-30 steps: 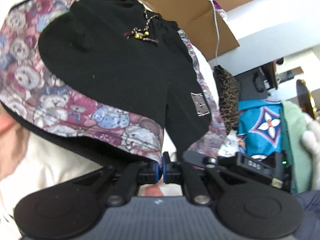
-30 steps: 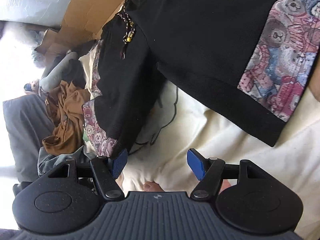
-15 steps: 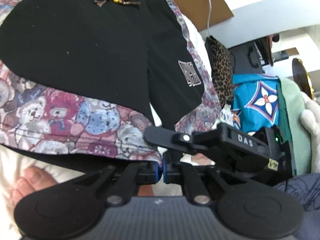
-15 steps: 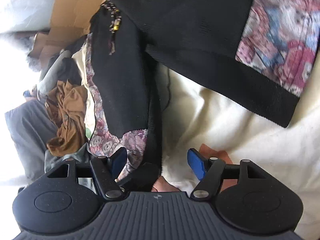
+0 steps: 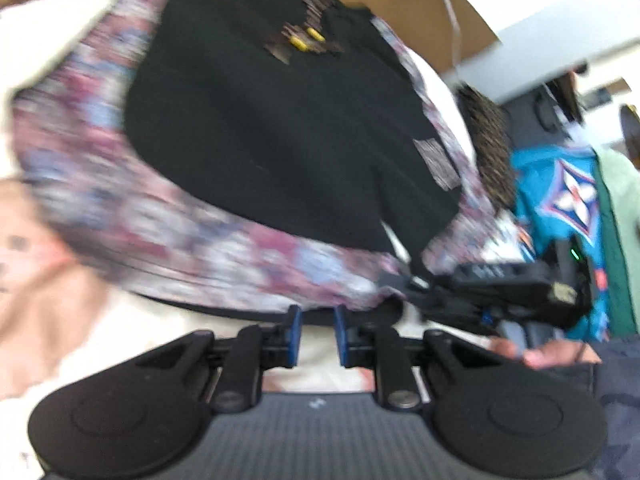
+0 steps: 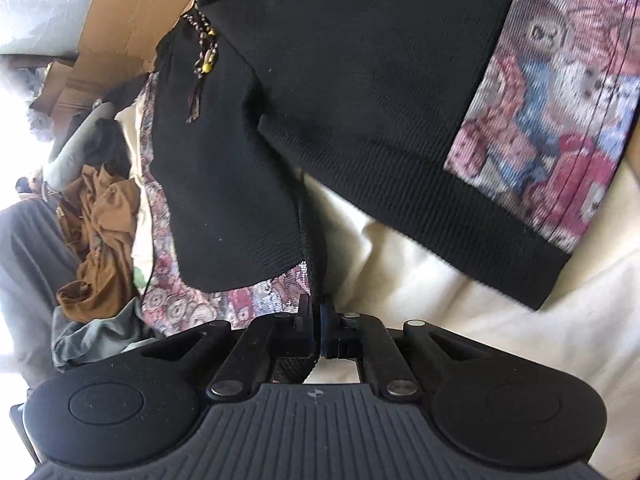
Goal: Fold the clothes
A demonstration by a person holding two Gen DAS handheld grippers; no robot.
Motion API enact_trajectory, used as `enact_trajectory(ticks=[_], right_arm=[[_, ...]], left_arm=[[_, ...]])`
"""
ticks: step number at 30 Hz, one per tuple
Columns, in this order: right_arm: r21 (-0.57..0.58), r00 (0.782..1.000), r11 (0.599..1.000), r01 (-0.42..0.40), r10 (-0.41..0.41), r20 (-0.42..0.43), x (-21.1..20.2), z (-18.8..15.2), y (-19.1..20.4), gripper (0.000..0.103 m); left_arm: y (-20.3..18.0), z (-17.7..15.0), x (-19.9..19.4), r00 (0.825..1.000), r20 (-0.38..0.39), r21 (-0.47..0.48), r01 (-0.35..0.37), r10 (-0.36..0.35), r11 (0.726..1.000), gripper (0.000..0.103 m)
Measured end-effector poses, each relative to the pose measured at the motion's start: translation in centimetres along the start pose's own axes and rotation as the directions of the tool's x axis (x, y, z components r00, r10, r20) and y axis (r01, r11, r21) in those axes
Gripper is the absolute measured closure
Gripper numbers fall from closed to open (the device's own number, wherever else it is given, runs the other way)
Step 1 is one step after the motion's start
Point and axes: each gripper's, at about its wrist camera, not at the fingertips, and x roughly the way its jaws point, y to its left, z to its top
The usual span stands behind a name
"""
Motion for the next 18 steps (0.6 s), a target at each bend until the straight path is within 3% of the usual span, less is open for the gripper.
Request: enact_trajectory(ticks=[4, 9, 11, 14, 16, 17, 18], right_arm=[[-0.027, 0.999, 0.999, 0.038, -0.038, 0.008, -0.3, 0.1, -0.2, 0.103], [-0.045, 0.996, 0.996, 0.080, -0.078, 0.035, -0.8, 0.4, -0.4, 0.103], [-0.057, 0.996, 0.995, 0.087, -0.085, 0.038, -0.9, 0.5, -0.3, 0.103], [-0.057, 0.997, 0.995, 0.078, -0.076, 0.031, -1.0, 0.7, -0.4, 0.103], [-0.032, 0.998, 0.998, 0.058, -0.058, 0.010, -0.9, 0.7, -0.7, 0.099], [-0.025, 0.998, 0.998, 0.057, -0.057, 0.002, -0.8, 0.6, -0.8, 0.094], [-0.023, 0.998, 0.998, 0.061, -0.061, -0.007, -0.7, 0.4, -0.9, 0.077]], left_arm=[[2.4, 0.9, -2.6, 0.985, 0.102, -0.038, -0.139, 0.142, 0.990, 0.085], [5.2, 2.0, -4.0, 0.936, 0.170, -0.068, -0.301, 0.308, 0.951, 0.073], [6.1, 2.5, -4.0, 0.918, 0.178, -0.062, -0.349, 0.354, 0.935, 0.070], [7.1, 2.7, -3.6, 0.907, 0.178, -0.059, -0.378, 0.383, 0.924, 0.061], [7.7, 2.8, -3.2, 0.902, 0.180, -0.054, -0.389, 0.392, 0.920, 0.046], [7.8, 2.9, -3.0, 0.903, 0.185, -0.047, -0.387, 0.389, 0.921, 0.044], [7.9, 3.0, -2.6, 0.902, 0.188, -0.038, -0.388, 0.388, 0.921, 0.041]])
